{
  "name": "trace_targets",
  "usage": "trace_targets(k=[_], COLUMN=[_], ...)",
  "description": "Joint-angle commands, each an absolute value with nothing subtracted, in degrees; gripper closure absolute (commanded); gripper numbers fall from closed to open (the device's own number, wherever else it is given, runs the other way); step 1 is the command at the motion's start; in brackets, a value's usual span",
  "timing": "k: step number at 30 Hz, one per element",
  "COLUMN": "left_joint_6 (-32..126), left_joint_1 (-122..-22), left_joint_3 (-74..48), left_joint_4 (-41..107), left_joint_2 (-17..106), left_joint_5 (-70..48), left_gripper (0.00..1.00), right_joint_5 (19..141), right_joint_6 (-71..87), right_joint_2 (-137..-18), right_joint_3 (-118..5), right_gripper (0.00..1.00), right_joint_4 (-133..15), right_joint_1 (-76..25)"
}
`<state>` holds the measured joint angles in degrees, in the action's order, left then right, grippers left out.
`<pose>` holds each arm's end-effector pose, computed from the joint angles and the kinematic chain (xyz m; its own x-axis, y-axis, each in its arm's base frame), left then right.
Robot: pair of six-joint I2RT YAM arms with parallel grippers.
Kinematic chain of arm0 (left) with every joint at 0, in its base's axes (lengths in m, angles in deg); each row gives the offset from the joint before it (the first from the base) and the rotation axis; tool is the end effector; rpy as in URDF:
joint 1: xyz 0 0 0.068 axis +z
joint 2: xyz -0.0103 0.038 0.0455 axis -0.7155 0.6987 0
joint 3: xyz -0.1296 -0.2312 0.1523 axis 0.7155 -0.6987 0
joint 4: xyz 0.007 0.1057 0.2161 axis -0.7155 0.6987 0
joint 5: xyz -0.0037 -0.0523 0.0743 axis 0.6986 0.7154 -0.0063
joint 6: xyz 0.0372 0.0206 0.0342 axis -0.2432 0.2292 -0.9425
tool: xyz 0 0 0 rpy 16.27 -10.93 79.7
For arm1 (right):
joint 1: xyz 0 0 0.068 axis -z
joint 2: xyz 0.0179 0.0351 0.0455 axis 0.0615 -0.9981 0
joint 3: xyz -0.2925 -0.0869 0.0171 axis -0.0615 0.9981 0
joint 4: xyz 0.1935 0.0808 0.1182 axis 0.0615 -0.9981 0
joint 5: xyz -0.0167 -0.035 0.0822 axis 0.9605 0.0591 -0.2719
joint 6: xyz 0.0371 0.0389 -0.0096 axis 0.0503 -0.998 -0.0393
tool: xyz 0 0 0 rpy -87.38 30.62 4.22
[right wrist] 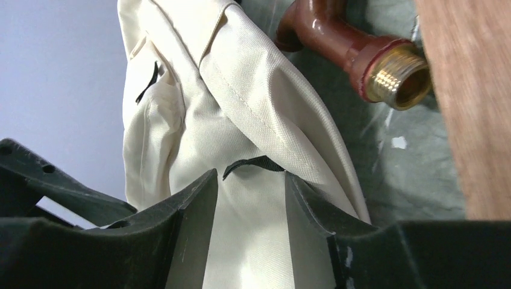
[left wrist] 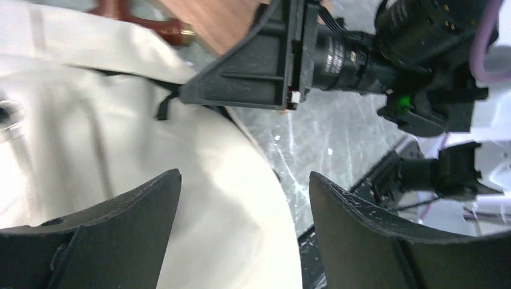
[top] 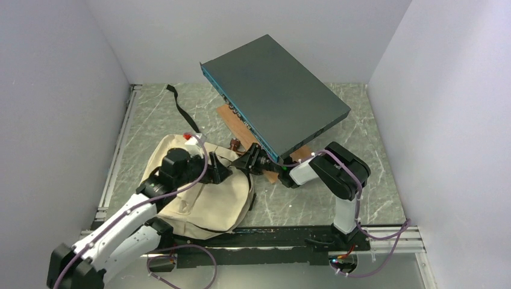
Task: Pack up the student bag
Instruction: Zip the student bag at the center of the board.
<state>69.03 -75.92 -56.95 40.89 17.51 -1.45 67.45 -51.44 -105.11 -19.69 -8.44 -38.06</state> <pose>0.1235 -0.0850 0.2688 -0.7092 -0.1920 -0.6783 0.3951 0.6886 -0.6081 0.2531 0.2416 0.1715 -0.8942 0.3553 -0.2724 -0.1181 0.3997 0.9090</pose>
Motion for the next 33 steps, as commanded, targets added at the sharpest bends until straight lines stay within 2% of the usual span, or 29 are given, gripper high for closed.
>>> trace_targets(k=[1, 5, 9, 19, 21, 23, 25, 30, 33], left_joint_6=[69.06, 72.93, 74.6, 76.39, 76.56, 76.87, 77.24, 76.37, 74.4], left_joint_1=[-75.76, -75.74, -75.73, -75.74, -75.78, -75.75, -75.71, -75.78, -75.75], left_joint_3=[-53.43, -53.68, -57.09, -59.88, -59.93, -60.08, -60.1, -59.68, -58.68], left_joint_4=[56.76, 63.16, 63.77, 69.97, 70.66, 70.75, 70.9, 70.5, 68.81], left_joint_2=[8.68, 2.88, -2.59, -11.06, -11.93, -12.36, -12.27, -11.72, -12.01], left_joint_5=[-18.33, -26.01, -26.09, -29.74, -30.33, -30.34, -30.38, -28.68, -25.1], left_gripper=[0.17, 0.18, 0.22, 0.23, 0.23, 0.23, 0.23, 0.23, 0.23], right_joint_5=[74.89, 80.99, 86.19, 92.01, 92.39, 92.7, 93.27, 91.88, 84.66], right_joint_6=[-53.57, -56.62, -61.26, -70.76, -71.77, -72.47, -72.42, -69.47, -62.49], right_joint_2=[-104.53, -105.52, -105.78, -105.93, -106.31, -106.42, -105.74, -100.21, -95.73], right_joint_3=[-22.26, -24.61, -24.92, -30.31, -31.71, -32.15, -31.42, -25.0, -20.66], right_gripper=[0.57, 0.58, 0.57, 0.58, 0.63, 0.83, 0.98, 1.0, 1.0], right_joint_4=[-9.24, -13.2, -15.5, -33.74, -36.18, -36.53, -34.95, -25.77, -19.45], right_joint_1=[-41.33, -43.35, -43.98, -44.29, -44.29, -44.3, -44.29, -43.72, -41.61])
